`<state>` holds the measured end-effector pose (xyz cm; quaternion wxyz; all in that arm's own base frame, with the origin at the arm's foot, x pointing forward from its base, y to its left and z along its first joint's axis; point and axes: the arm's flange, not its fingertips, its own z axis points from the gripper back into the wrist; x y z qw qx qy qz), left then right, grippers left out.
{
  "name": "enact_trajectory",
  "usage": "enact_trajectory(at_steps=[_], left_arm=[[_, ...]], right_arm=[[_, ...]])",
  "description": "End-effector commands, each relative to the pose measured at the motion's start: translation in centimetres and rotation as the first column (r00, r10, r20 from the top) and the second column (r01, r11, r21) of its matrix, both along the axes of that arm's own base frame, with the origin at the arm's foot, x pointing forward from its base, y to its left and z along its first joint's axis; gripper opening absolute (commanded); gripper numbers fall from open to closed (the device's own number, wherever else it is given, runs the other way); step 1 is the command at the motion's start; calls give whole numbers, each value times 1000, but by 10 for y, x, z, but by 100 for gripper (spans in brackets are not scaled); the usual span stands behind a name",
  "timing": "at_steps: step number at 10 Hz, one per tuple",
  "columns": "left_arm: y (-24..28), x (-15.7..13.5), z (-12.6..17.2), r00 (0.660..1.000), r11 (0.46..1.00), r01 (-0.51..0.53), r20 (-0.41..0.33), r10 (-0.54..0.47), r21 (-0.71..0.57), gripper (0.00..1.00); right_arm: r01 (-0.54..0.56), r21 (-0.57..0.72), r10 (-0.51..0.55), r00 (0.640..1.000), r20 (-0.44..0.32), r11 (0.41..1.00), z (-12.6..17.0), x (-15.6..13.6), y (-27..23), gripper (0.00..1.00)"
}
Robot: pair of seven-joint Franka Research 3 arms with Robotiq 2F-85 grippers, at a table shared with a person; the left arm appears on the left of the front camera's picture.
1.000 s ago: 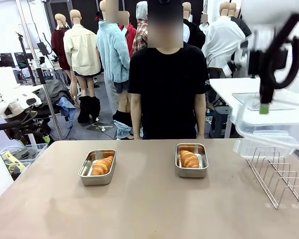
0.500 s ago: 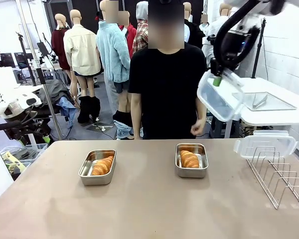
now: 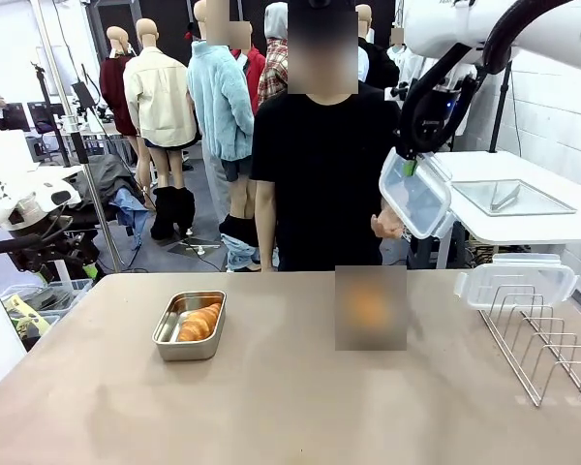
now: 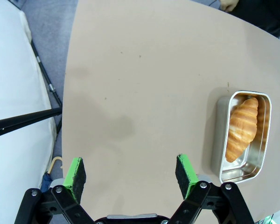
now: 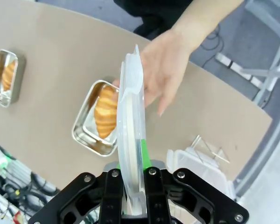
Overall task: Place the bread in airtight containers.
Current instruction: Release when the human grabs the Airtight Container lid.
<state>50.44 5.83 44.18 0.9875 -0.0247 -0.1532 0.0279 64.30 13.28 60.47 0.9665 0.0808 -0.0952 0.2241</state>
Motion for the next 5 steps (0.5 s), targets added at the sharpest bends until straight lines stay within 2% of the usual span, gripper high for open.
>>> enact_trajectory(at_steps=[1, 2, 5], left_arm=[[0, 0, 2, 1000, 1000, -18, -12, 18, 17, 100], [0, 0, 2, 1000, 1000, -18, -12, 18, 17, 100], [0, 0, 2, 1000, 1000, -18, -12, 18, 17, 100]], right_arm=[[-49, -45, 48, 999, -20, 998, 7, 9, 6, 0], [0, 0, 0, 1000, 0, 1000, 0, 0, 0, 0], [0, 0, 0, 1000, 0, 1000, 0, 0, 0, 0]])
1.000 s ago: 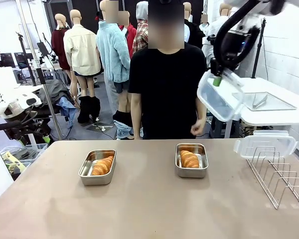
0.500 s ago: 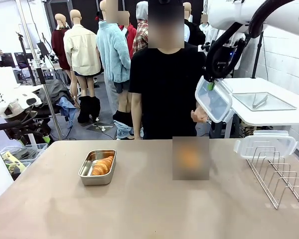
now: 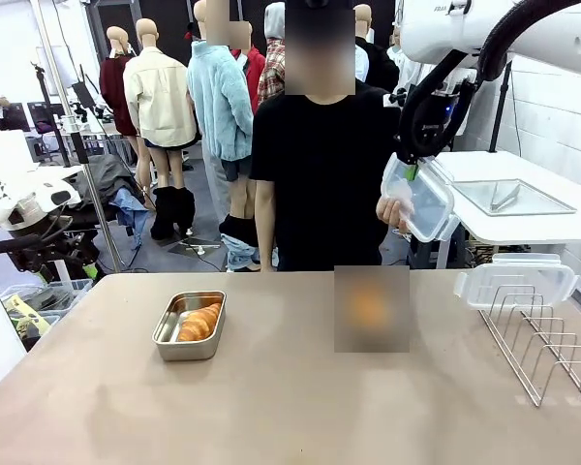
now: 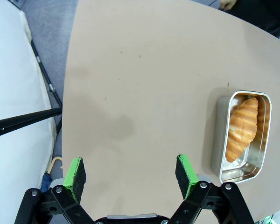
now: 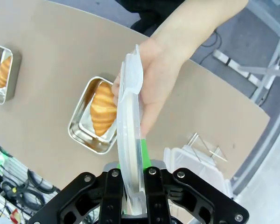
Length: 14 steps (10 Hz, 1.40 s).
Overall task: Place the bread in airtight containers.
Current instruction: Release when the human grabs the Airtight Container lid, then pick up one Airtight Container lid and hand it to the human.
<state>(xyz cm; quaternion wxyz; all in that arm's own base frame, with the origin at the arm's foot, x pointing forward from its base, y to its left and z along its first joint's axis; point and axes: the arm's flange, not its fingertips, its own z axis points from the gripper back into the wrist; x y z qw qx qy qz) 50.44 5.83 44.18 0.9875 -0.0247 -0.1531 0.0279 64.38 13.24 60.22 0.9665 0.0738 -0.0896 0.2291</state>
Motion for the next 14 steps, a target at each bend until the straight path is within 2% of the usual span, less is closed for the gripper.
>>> enact_trajectory(at_steps=[1, 11, 14], left_arm=[[0, 0, 2, 1000, 1000, -18, -12, 18, 17, 100], [0, 0, 2, 1000, 1000, -18, -12, 18, 17, 100], [0, 0, 2, 1000, 1000, -18, -12, 18, 17, 100]], right_arm=[[9, 17, -9, 1000, 7, 1000, 2, -1, 0, 0], [2, 1, -2, 1000, 6, 1000, 1, 1, 0, 0], [-32, -33, 32, 999, 6, 999, 9, -3, 11, 58]])
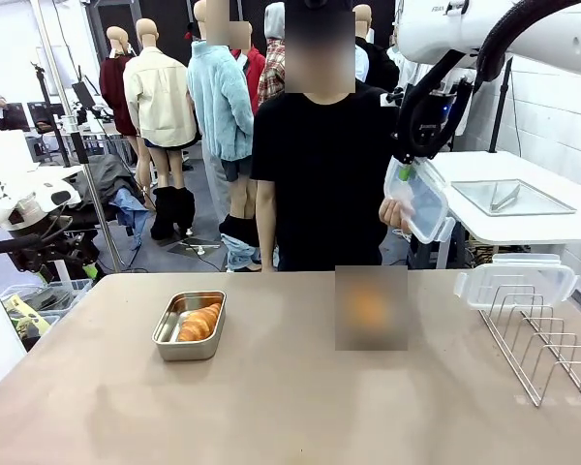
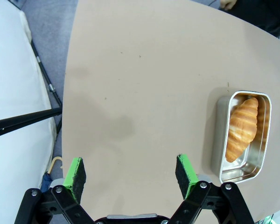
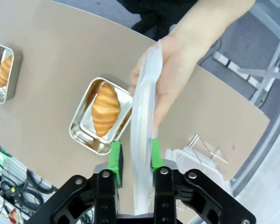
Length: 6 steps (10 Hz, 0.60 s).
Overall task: Place the bread in airtight containers.
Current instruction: Pick up one Airtight Container lid and hand it to the human.
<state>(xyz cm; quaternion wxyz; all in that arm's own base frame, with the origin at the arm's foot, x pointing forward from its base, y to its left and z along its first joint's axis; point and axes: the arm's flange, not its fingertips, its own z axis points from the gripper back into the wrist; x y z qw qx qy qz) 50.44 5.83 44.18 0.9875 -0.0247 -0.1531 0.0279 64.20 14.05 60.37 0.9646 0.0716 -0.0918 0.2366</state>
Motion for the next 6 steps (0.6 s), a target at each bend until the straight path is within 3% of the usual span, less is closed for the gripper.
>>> enact_trajectory(at_steps=[1, 2, 4, 6], left_arm=[[0, 0, 2, 1000, 1000, -18, -12, 18, 17, 100], [0, 0, 2, 1000, 1000, -18, -12, 18, 17, 100], [0, 0, 2, 1000, 1000, -18, -12, 18, 17, 100], [0, 0, 2, 1000, 1000, -18, -12, 18, 17, 100]], right_arm=[[-43, -43, 43, 999, -3, 998, 11, -6, 3, 78], [-77, -55, 77, 997, 2, 996, 18, -15, 0, 97], [-193, -72, 196, 980, 34, 979, 37, -52, -23, 100], [-385, -197, 392, 920, 0, 902, 40, -104, -52, 100]])
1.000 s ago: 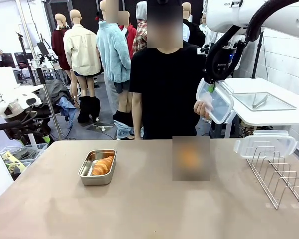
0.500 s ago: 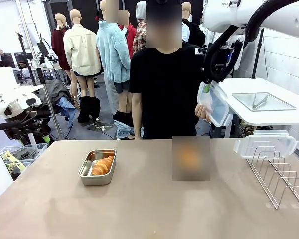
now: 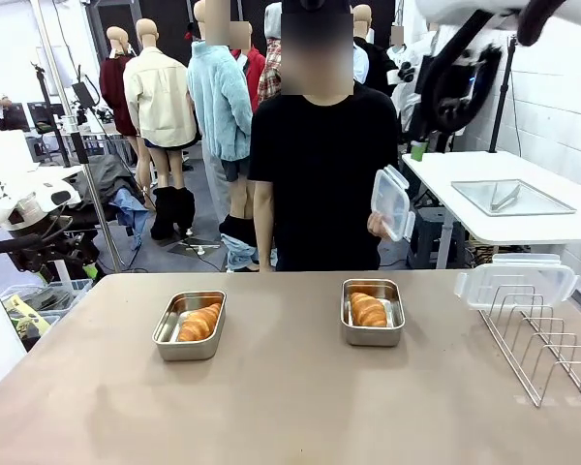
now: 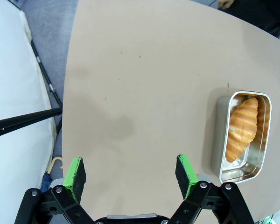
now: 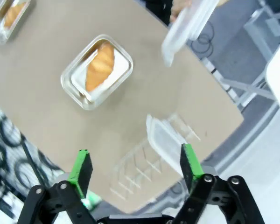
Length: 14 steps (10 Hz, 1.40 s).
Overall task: Place the bread in airtight containers.
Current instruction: Pick up one Airtight Container lid and hand it to the human.
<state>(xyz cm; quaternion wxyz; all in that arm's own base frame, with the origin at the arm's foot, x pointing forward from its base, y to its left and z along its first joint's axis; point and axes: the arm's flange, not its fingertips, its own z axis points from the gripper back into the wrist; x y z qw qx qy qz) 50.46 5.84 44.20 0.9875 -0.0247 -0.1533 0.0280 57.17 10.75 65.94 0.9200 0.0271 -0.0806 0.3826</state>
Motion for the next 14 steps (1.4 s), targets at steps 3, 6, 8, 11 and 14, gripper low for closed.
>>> enact_trajectory(at_steps=[3, 6, 8, 11, 14], left_arm=[[0, 0, 2, 1000, 1000, -18, -12, 18, 17, 100], [0, 0, 2, 1000, 1000, -18, -12, 18, 17, 100], [0, 0, 2, 1000, 1000, -18, -12, 18, 17, 100], [0, 0, 2, 1000, 1000, -18, -12, 18, 17, 100], [0, 0, 2, 1000, 1000, -18, -12, 18, 17, 100]], right_arm=[[-402, -338, 414, 909, -38, 851, -40, -95, -60, 100], [-746, -346, 772, 629, -86, 569, -73, -104, -97, 100], [-758, -343, 798, 601, -37, 555, -92, -88, -110, 100], [-651, -292, 694, 717, 66, 700, -110, -76, -112, 100], [-730, -362, 773, 634, -41, 580, -102, -77, -116, 100]])
